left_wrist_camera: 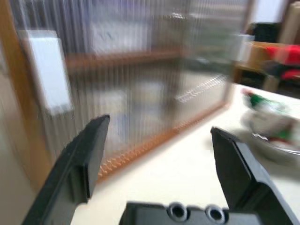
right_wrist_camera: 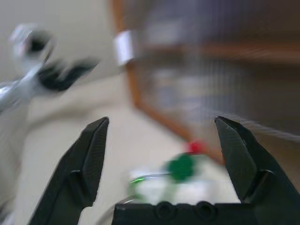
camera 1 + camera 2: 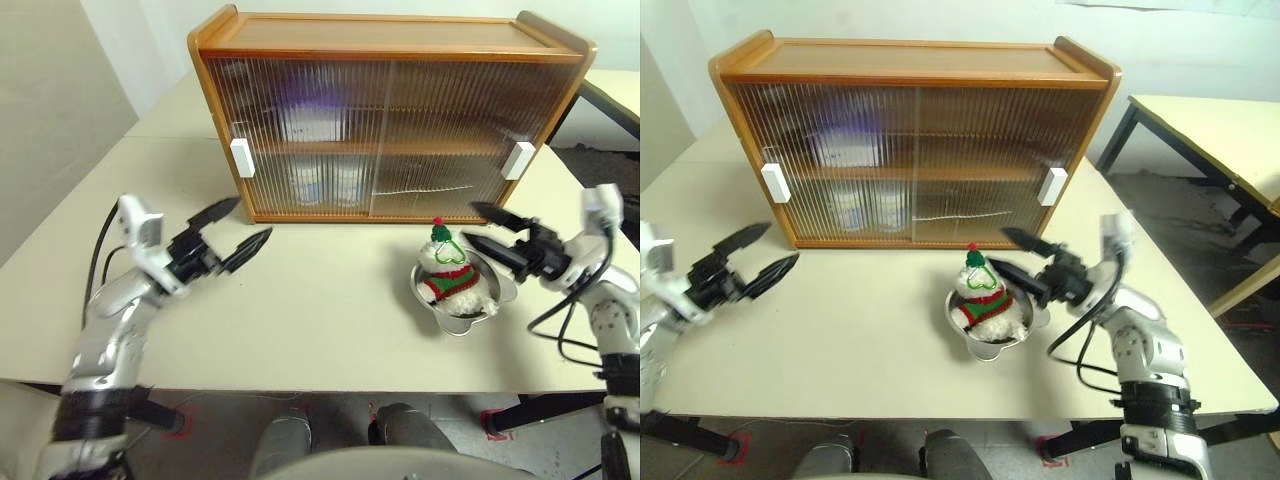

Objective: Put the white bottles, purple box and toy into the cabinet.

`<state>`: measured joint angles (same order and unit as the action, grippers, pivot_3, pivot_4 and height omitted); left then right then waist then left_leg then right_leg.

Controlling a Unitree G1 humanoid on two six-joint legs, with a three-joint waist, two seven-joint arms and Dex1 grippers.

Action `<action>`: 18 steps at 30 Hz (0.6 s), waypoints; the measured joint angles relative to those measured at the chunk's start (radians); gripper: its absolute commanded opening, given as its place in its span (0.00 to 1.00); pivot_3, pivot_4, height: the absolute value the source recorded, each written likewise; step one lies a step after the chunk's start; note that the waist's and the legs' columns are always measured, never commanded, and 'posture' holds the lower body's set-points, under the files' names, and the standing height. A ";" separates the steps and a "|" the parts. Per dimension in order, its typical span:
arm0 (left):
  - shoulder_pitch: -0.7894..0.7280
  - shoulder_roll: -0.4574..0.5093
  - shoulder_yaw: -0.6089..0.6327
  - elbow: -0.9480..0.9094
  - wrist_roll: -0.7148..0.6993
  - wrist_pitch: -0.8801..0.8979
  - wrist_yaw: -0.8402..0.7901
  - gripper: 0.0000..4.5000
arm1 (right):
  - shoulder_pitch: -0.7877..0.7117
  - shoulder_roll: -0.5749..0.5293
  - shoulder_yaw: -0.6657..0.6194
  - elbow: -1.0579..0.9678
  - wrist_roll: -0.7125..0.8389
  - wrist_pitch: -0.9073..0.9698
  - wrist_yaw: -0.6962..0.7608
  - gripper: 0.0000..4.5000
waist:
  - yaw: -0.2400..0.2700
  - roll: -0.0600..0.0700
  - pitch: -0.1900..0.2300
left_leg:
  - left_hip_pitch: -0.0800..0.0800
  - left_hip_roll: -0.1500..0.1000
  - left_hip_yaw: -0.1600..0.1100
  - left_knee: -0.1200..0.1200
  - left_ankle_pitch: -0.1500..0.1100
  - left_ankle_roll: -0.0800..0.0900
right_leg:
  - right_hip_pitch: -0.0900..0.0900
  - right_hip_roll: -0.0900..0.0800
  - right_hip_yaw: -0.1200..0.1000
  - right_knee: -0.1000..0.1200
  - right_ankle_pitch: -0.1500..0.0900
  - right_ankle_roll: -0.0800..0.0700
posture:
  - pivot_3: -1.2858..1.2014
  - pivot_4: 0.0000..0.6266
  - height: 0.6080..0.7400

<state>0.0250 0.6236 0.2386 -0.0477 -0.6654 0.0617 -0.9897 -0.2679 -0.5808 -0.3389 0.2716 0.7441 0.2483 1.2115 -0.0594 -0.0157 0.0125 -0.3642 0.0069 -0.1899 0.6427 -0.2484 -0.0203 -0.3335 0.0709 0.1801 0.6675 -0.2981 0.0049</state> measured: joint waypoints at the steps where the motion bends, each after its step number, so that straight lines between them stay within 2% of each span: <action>1: 0.023 0.007 0.005 -0.005 -0.014 0.014 -0.028 1.00 | -0.017 -0.012 -0.036 0.038 0.011 0.001 -0.009 0.69 | 0.000 0.000 0.000 | 0.000 0.000 0.000 0.000 0.000 0.000 | -0.001 0.000 0.000 0.000 0.000 -0.001 | 0.48 0.00 1.00; 4: 0.061 0.022 0.024 -0.024 -0.038 0.027 -0.085 1.00 | -0.061 -0.037 -0.114 0.147 0.023 -0.012 -0.035 0.43 | 0.010 0.001 -0.001 | 0.000 0.002 -0.003 0.000 0.000 0.000 | -0.005 0.000 -0.002 0.001 0.000 -0.003 | 0.48 0.00 1.00; 9: 0.065 0.030 0.027 -0.032 -0.019 0.024 -0.102 1.00 | -0.094 -0.064 -0.143 0.262 -0.024 -0.090 -0.065 0.01 | 0.011 0.010 -0.006 | -0.003 0.002 -0.001 -0.001 -0.001 0.000 | -0.005 0.000 -0.001 0.002 0.001 -0.004 | 0.48 0.00 1.00; 18: 0.094 0.024 0.022 0.014 0.069 -0.039 -0.147 1.00 | -0.140 -0.050 -0.090 0.284 -0.162 -0.185 -0.147 0.00 | -0.008 0.013 -0.008 | -0.002 0.004 0.000 -0.001 -0.002 0.002 | -0.004 0.001 -0.001 0.002 0.000 -0.002 | 0.48 0.00 1.00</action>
<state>0.1187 0.6479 0.2605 -0.0334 -0.5959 0.0227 -1.1370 -0.4076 -0.6306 -0.4293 0.5556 0.5820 0.0631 1.0643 -0.0671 -0.0024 0.0042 -0.3664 0.0106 -0.1904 0.6416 -0.2507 -0.0180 -0.3378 0.0723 0.1794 0.6694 -0.2981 0.0025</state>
